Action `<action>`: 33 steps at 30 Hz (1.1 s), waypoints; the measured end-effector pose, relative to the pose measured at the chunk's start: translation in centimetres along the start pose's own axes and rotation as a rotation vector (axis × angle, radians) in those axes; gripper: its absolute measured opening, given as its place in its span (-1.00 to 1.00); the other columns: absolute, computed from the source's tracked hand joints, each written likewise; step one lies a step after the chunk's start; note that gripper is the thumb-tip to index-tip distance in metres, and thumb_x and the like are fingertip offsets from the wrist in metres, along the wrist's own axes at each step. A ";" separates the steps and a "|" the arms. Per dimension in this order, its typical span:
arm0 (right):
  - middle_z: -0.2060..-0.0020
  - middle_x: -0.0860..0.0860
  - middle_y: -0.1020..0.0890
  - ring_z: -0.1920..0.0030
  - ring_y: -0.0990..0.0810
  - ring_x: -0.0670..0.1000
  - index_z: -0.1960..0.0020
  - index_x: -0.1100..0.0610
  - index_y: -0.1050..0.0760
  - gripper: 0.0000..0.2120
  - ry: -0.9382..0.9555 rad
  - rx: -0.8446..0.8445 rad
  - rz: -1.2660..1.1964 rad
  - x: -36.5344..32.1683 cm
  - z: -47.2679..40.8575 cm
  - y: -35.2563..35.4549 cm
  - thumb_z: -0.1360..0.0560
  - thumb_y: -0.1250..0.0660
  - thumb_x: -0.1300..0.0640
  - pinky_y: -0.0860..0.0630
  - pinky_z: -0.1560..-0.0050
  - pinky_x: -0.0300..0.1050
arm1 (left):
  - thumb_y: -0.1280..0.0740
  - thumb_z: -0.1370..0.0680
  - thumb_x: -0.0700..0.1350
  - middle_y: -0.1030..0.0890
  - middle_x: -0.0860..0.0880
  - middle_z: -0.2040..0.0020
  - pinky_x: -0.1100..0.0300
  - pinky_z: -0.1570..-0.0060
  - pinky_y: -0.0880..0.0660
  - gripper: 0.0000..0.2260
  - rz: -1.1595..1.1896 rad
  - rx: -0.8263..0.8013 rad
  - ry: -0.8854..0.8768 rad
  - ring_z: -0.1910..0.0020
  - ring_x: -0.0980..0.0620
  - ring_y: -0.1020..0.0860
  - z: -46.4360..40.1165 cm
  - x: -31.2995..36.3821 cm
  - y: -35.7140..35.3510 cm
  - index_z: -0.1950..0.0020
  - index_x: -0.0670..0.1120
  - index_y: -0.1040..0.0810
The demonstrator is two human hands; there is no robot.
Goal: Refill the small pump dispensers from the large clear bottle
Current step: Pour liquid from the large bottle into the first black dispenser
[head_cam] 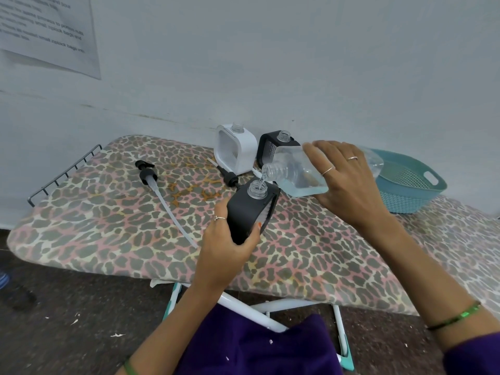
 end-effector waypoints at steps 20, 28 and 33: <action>-0.15 0.23 -0.58 -0.12 -0.56 0.28 -0.34 0.16 -0.28 -0.38 0.012 0.012 0.003 0.1 -0.2 0.3 -0.34 -0.41 0.31 -0.45 -0.09 0.19 | -0.49 -0.45 -0.21 -0.45 0.22 0.21 0.52 0.30 -0.38 -0.56 0.011 0.019 -0.016 0.22 0.33 -0.50 0.1 -0.3 0.0 -0.22 -0.07 -0.36; -0.16 0.24 -0.58 -0.12 -0.57 0.29 -0.34 0.16 -0.28 -0.40 0.005 0.005 0.006 0.3 -0.3 0.4 -0.37 -0.43 0.29 -0.45 -0.10 0.21 | -0.49 -0.45 -0.20 -0.46 0.18 0.22 0.49 0.33 -0.39 -0.55 0.004 0.025 -0.026 0.23 0.27 -0.50 0.1 -0.2 0.0 -0.20 -0.01 -0.32; -0.16 0.24 -0.58 -0.13 -0.56 0.28 -0.34 0.15 -0.28 -0.37 -0.002 -0.006 0.005 0.4 -0.2 0.3 -0.34 -0.46 0.29 -0.44 -0.11 0.21 | -0.48 -0.46 -0.20 -0.46 0.20 0.20 0.52 0.31 -0.37 -0.55 0.005 0.018 -0.013 0.23 0.28 -0.50 0.1 -0.4 0.0 -0.21 0.00 -0.32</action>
Point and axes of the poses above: each hand's wrist, its own z-axis away from the middle knuckle, its own y-axis out of the back of the hand, x = y × z, the point moved 6 cm from there along -z, towards the middle knuckle
